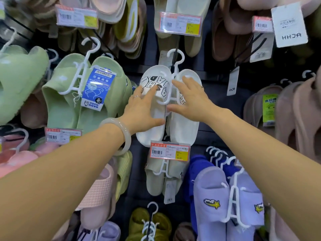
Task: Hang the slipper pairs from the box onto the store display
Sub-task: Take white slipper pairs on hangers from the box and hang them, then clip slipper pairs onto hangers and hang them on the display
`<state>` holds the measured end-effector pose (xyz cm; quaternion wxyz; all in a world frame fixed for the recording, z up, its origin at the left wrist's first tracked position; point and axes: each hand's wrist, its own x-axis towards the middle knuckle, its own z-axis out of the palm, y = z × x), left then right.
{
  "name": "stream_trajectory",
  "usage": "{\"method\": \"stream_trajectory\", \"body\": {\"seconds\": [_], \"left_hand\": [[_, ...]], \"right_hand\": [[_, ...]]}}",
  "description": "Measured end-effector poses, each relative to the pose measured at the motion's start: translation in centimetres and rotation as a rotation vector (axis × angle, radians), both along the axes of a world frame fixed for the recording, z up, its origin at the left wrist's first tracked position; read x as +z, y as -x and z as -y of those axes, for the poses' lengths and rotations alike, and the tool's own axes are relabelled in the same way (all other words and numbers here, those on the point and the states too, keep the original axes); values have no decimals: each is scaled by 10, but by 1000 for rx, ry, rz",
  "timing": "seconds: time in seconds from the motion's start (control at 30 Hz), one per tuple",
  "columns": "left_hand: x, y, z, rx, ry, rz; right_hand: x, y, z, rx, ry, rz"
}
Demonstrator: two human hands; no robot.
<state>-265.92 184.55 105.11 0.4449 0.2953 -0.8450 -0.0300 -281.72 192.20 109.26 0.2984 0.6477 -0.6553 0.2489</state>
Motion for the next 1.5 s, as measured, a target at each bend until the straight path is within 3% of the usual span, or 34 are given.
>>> {"method": "stream_trajectory", "body": {"seconds": [0.17, 0.3, 0.47, 0.6, 0.7, 1.1, 1.27, 1.4, 1.5], "left_hand": [[-15, -23, -19, -35, 67, 30], [-35, -45, -36, -178, 63, -25], [-100, -69, -47, -277, 58, -64], [-190, -89, -61, -371, 10, 88], [-258, -94, -68, -383, -129, 203], [-556, -69, -132, -227, -891, 657], [-697, -75, -164, -133, -1055, 833], [-810, -84, -184, -76, -1029, 984], [-879, -85, -189, -13, -1199, 991]], "right_hand": [[-19, -40, -18, -28, -47, 2], [-49, -76, -33, -25, -16, -9], [-119, -110, -59, -69, -1, 79], [-206, -120, -81, -66, -205, 87], [-275, -124, -91, -39, -333, 221], [-601, -94, -157, -206, -931, 743], [-732, -83, -192, -355, -1135, 915], [-840, -85, -208, -424, -1297, 985], [-918, -90, -206, -458, -1354, 1050]]}}
